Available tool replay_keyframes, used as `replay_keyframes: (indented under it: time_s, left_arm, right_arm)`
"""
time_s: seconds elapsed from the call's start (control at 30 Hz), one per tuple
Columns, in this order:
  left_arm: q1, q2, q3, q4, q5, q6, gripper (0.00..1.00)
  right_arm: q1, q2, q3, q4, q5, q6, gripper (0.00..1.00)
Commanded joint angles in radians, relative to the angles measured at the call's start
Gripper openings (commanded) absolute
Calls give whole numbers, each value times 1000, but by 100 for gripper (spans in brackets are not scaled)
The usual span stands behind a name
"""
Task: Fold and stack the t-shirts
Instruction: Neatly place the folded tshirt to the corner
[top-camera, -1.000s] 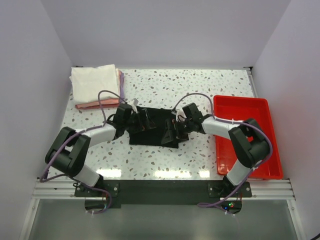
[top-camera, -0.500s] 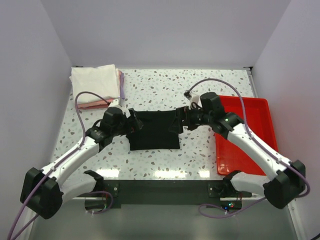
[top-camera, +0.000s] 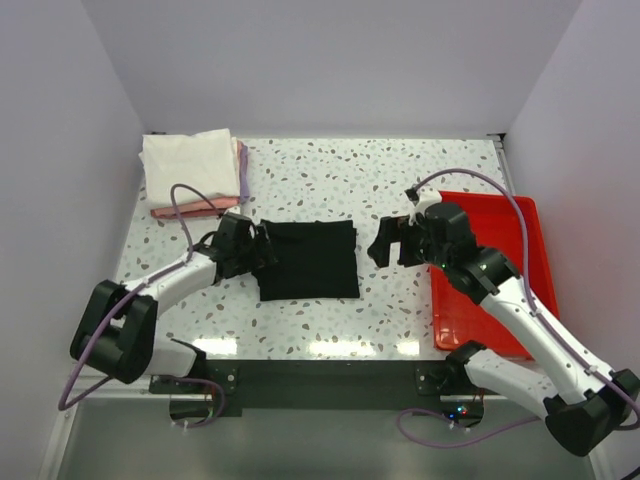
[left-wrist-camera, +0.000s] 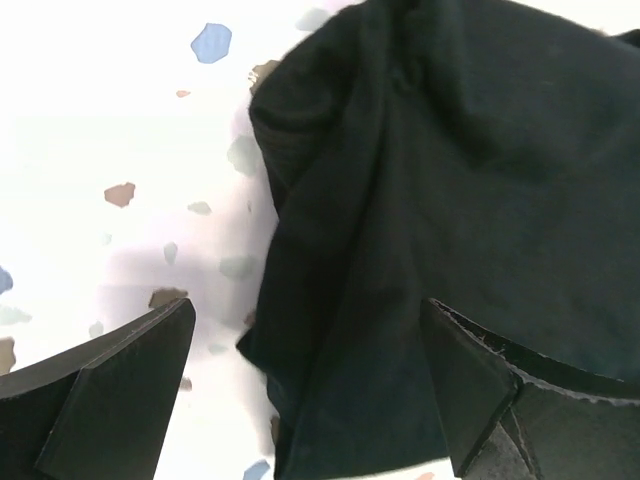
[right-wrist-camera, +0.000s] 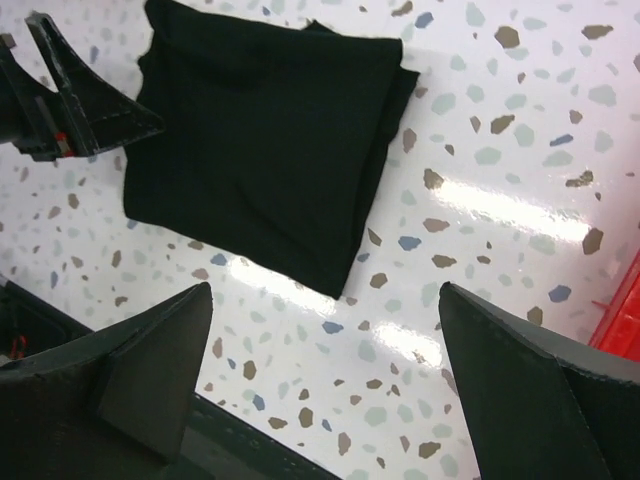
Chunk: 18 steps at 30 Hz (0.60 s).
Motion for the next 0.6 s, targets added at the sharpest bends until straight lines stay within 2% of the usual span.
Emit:
replay_keyframes:
  time_s: [0.0,0.1,0.13,0.3,0.43,0.57]
  left_arm:
    - [9,58,71,90,-42,31,98]
    - [9,120,90,121,-32,42,90]
    - [9,147,96,124,-29,42,84]
    - [7,213,111,129,-6,42,74]
    - [6,269,104,145,-18,21,60]
    - [-23,307,113,139,-33,11,51]
  right_arm:
    - [1,13,-13,-20,53,-25,99]
    - [3,38,-6,-29,48,-35,99]
    - [1,39,-6,-29,47,-38,99]
    - [0,33,-15,-15,45,-58,99]
    - [1,36,-41,6,61,-71,99]
    - [0,73,-55,19,77,-84,99]
